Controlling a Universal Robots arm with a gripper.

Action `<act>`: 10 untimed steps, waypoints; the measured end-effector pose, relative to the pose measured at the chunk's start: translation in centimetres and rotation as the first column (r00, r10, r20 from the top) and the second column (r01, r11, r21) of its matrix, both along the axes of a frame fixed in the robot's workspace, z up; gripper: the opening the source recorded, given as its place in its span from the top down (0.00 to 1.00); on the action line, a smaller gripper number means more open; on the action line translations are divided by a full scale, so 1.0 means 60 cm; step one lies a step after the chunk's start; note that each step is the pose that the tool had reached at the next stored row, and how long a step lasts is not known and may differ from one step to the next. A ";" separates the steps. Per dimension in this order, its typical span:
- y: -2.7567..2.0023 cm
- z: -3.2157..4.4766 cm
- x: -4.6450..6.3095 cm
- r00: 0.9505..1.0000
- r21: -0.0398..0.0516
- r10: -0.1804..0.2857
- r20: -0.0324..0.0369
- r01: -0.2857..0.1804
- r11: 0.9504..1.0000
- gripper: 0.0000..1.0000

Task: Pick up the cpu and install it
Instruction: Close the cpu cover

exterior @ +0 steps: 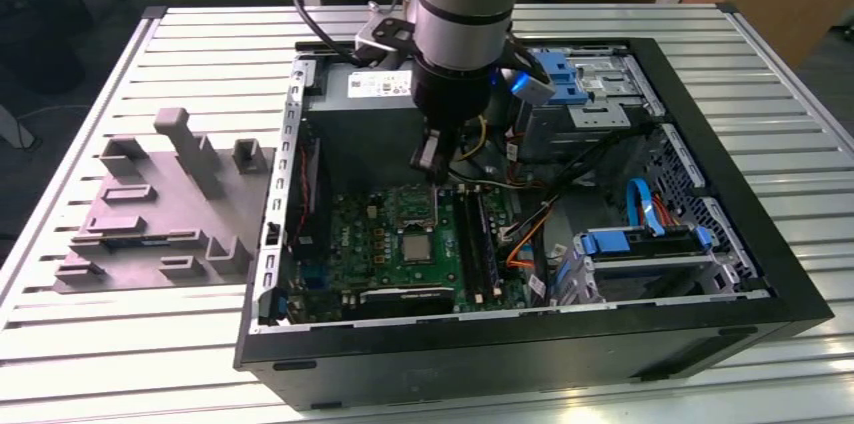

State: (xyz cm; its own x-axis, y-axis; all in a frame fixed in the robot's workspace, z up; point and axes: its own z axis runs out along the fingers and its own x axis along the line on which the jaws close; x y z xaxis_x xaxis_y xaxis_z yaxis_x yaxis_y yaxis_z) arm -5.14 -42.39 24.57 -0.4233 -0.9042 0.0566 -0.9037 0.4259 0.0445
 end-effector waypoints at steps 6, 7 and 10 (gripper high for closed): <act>-0.0031 -0.001 0.000 1.000 -0.013 0.002 0.000 -0.002 1.000 0.89; -0.0041 -0.001 -0.001 1.000 -0.013 0.003 0.000 -0.003 1.000 0.89; -0.0067 -0.002 -0.001 1.000 -0.013 0.004 0.000 -0.004 1.000 0.89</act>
